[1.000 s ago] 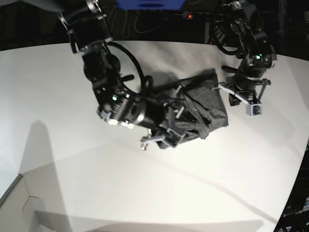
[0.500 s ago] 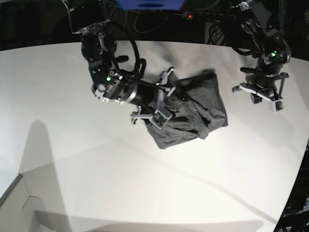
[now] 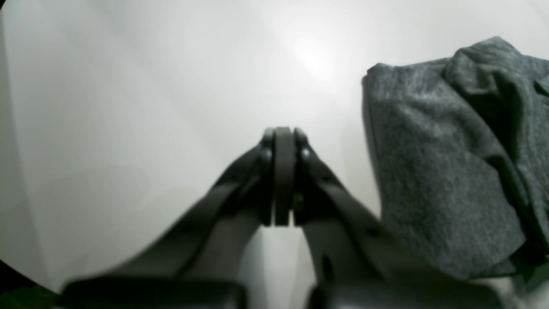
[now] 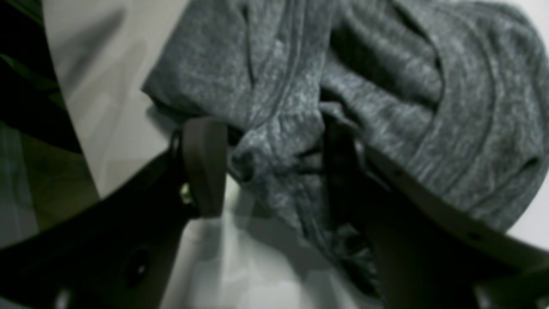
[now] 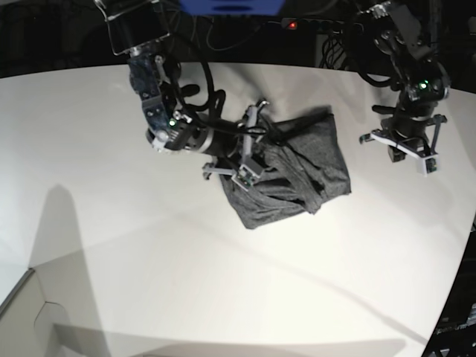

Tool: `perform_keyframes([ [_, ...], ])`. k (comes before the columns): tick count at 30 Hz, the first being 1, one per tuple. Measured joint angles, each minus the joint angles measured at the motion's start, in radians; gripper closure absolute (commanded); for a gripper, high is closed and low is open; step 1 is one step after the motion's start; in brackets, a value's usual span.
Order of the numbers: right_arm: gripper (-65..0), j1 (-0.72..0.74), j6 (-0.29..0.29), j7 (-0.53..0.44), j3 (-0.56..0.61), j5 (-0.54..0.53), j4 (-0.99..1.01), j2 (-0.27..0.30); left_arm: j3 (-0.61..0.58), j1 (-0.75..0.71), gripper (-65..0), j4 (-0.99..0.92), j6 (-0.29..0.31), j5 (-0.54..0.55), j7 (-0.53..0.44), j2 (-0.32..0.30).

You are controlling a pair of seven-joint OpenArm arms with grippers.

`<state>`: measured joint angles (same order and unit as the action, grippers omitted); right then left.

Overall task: Layout the t-shirt on the table in an organized manner, then fold the t-shirt properly
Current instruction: 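Fold the held end over toward the left gripper with the right gripper, then grasp the folded bundle with both grippers and press it together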

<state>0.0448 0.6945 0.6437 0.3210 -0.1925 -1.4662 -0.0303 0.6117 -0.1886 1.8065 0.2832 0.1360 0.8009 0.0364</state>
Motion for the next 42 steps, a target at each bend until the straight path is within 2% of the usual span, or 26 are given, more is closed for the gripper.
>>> perform_keyframes([
  [5,-1.1,0.016,0.0,0.0,0.001,0.001,0.012,-0.001,0.002,-0.005,-0.1,0.0,0.0,-0.001,-0.003,0.0],
  [6,0.0,0.018,0.0,-0.001,0.001,0.0,0.011,-0.002,0.002,-0.005,-0.1,-0.007,0.0,0.001,-0.006,0.0],
  [10,0.0,0.017,0.0,0.004,0.003,0.0,0.001,-0.003,0.002,0.001,-0.1,-0.121,0.002,0.001,-0.014,0.0],
  [17,0.0,-0.022,-0.003,0.019,0.023,0.005,-0.175,-0.016,0.0,0.057,-0.1,-0.205,-0.001,0.005,-0.019,0.004],
  [24,0.0,-0.046,-0.003,0.014,0.177,0.001,-0.28,-0.02,-0.033,0.098,-0.1,-0.277,-0.002,-0.001,-0.016,0.002],
  [30,0.0,-0.042,-0.003,0.002,0.268,-0.005,-0.242,-0.023,-0.084,0.096,-0.1,-0.276,-0.002,0.003,-0.019,0.008],
  [33,0.0,-0.034,-0.003,0.015,0.267,0.005,-0.159,-0.048,-0.085,0.093,-0.1,-0.276,-0.002,0.004,-0.023,0.008],
  [38,0.0,0.006,-0.003,0.006,0.261,0.002,-0.146,-0.05,-0.082,0.076,-0.1,-0.262,0.001,0.012,-0.016,-0.002],
  [42,0.0,0.017,-0.003,0.008,0.261,0.002,-0.145,-0.05,-0.084,0.022,-0.1,-0.195,0.004,0.119,0.0,-0.049],
])
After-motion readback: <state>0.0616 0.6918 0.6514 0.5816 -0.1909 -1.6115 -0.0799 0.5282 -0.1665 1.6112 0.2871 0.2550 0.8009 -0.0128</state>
